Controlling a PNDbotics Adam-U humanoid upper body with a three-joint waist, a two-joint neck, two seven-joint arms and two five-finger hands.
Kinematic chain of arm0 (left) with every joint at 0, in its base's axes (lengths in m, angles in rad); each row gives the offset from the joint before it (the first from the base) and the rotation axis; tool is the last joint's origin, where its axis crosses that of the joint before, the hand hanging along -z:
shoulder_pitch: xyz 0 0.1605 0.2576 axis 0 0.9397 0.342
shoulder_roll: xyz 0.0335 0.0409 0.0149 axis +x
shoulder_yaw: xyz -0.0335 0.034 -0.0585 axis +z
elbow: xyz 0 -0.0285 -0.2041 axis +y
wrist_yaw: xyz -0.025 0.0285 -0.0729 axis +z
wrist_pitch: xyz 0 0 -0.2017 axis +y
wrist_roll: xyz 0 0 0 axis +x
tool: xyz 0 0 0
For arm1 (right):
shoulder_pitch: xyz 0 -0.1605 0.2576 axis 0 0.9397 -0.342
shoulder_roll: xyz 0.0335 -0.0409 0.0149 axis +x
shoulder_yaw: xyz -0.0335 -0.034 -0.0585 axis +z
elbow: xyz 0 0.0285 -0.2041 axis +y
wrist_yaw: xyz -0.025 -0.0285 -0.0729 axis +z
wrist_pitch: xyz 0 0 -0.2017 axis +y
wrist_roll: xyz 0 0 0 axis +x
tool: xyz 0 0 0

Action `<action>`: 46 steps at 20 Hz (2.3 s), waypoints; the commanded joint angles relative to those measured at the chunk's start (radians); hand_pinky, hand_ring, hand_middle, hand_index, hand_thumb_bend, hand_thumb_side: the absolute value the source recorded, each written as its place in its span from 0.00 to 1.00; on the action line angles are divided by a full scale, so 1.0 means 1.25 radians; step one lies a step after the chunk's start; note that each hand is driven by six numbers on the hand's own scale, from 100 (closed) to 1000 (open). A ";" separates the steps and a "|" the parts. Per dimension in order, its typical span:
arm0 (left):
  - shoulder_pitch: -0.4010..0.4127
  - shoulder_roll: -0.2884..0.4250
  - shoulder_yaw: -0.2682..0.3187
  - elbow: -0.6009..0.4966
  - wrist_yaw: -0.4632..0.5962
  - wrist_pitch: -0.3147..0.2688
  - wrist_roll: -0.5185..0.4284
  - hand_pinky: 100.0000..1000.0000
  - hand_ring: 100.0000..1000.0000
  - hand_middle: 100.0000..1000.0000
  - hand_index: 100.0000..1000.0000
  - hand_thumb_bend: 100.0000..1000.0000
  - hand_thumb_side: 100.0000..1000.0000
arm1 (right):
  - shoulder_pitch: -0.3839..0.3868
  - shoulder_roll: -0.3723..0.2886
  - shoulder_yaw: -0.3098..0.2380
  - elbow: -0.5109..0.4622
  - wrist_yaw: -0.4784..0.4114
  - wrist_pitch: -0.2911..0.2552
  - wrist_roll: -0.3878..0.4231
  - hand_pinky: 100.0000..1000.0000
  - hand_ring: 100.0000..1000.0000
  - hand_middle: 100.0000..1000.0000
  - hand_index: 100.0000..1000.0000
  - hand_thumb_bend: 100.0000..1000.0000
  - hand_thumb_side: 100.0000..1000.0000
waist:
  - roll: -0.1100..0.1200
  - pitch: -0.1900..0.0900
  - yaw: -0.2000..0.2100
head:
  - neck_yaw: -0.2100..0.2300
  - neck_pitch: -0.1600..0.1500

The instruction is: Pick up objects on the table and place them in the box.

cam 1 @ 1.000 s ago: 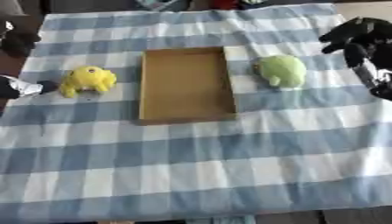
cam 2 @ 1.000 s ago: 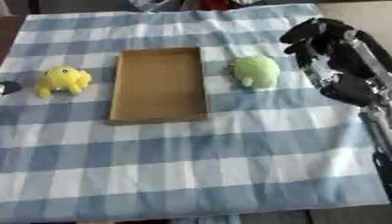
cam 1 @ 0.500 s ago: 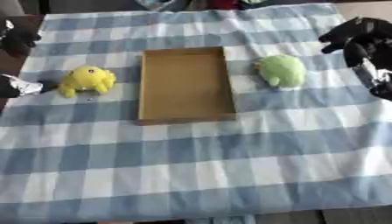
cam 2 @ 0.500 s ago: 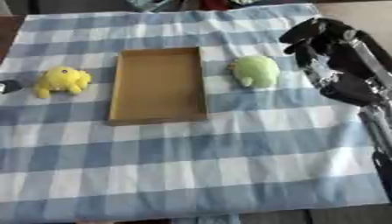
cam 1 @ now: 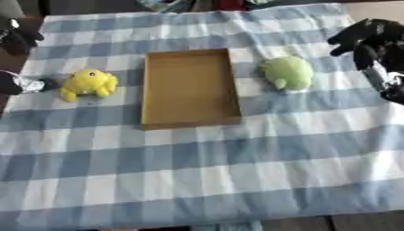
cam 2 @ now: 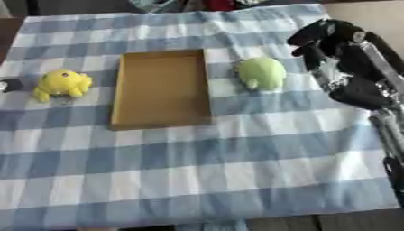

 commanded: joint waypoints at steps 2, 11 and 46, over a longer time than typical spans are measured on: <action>-0.056 0.005 -0.022 0.060 -0.048 -0.015 -0.035 0.58 0.55 0.55 0.71 0.60 0.04 | -0.009 -0.013 -0.002 -0.006 -0.004 -0.002 0.004 0.66 0.75 0.63 0.65 0.00 0.42 | 0.001 -0.019 -0.002 | 0.002 0.000; -0.140 -0.054 -0.054 0.190 -0.149 -0.061 -0.079 0.59 0.56 0.55 0.71 0.56 0.01 | -0.007 -0.011 0.000 -0.005 -0.005 -0.003 0.007 0.66 0.75 0.63 0.65 0.00 0.43 | -0.002 -0.022 -0.006 | 0.004 0.005; -0.200 -0.169 -0.047 0.371 -0.356 -0.119 -0.051 0.46 0.40 0.40 0.60 0.31 0.00 | -0.013 -0.004 0.007 -0.003 -0.007 0.000 0.017 0.66 0.75 0.63 0.65 0.00 0.43 | 0.001 -0.018 -0.026 | 0.014 0.004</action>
